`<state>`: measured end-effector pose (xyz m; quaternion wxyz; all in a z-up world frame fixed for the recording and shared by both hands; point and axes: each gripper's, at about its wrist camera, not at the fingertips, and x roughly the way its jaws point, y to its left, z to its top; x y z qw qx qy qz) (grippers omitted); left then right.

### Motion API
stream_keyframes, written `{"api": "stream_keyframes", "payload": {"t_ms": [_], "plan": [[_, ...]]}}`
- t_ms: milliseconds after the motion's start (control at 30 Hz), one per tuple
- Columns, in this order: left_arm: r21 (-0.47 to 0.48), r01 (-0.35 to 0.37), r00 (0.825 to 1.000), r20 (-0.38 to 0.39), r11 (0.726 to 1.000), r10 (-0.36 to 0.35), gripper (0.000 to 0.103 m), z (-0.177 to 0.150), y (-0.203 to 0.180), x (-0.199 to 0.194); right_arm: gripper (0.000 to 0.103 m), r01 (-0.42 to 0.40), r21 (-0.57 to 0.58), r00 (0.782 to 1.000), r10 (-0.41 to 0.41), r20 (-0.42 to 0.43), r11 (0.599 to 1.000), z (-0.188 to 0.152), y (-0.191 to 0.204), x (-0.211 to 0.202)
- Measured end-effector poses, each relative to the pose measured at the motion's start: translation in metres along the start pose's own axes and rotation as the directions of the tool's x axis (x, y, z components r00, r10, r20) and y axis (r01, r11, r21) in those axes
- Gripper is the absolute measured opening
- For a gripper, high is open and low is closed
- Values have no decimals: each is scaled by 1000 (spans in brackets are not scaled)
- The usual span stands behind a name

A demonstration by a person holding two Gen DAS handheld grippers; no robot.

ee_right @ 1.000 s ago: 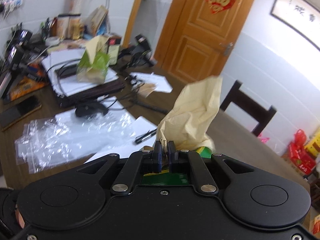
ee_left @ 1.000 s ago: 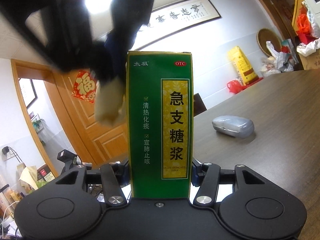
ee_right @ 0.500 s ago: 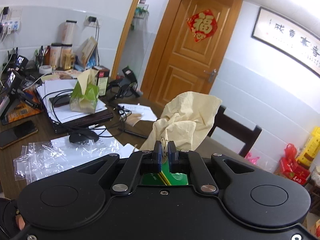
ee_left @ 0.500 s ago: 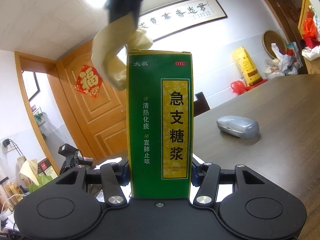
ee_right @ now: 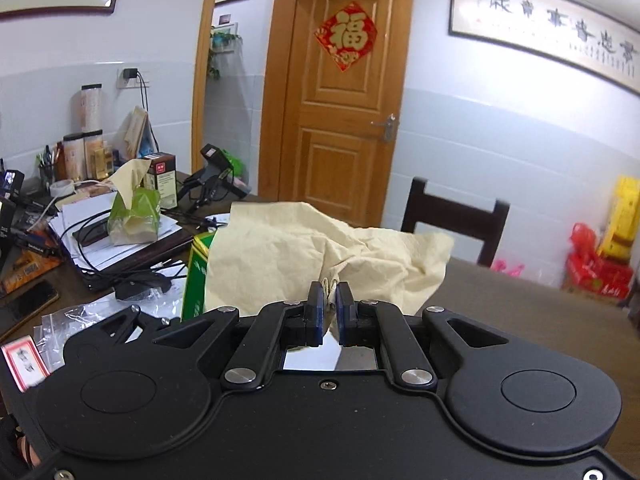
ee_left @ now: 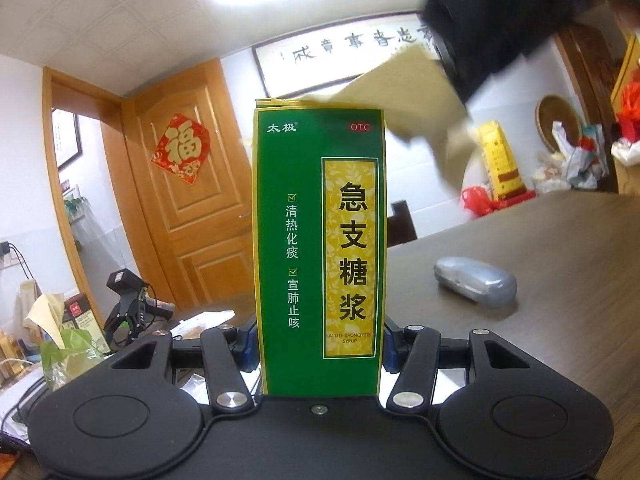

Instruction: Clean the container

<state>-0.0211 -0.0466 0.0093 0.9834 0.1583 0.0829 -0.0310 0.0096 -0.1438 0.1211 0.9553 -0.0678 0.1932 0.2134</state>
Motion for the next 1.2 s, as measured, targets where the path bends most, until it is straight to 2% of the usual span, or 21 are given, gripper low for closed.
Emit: {"api": "stream_keyframes", "payload": {"t_ms": [167, 300, 400, 567, 700, 900, 1067, 1200], "plan": [[-56, 70, 997, 15, 996, -69, 50, 3, 8, -2, 6, -59, 64, 998, 59, 2, 996, -17, -10, 17], [-125, 175, 984, 11, 977, -175, 50, 5, 19, -2, 6, -126, 125, 992, 123, 31, 984, -39, -10, 6], [-147, 217, 976, 22, 965, -216, 50, 5, 23, -3, 6, -193, 199, 981, 185, 62, 961, -51, -18, 11], [-182, 247, 969, 41, 952, -243, 49, 4, 31, -2, 6, -321, 373, 947, 301, 113, 871, -75, -42, 27], [-199, 262, 965, 46, 944, -258, 49, 3, 35, 0, 6, -395, 468, 916, 375, 139, 791, -89, -74, 35], [-261, 296, 955, 48, 919, -294, 49, 2, 44, 3, 6, -471, 536, 875, 450, 181, 700, -107, -95, 51], [-329, 307, 950, 52, 893, -308, 49, 2, 57, 7, 6, -459, 554, 875, 462, 145, 695, -115, -97, 63], [-356, 292, 955, 58, 888, -291, 49, 2, 64, 8, 6, -442, 566, 878, 466, 112, 696, -121, -89, 75]]}}
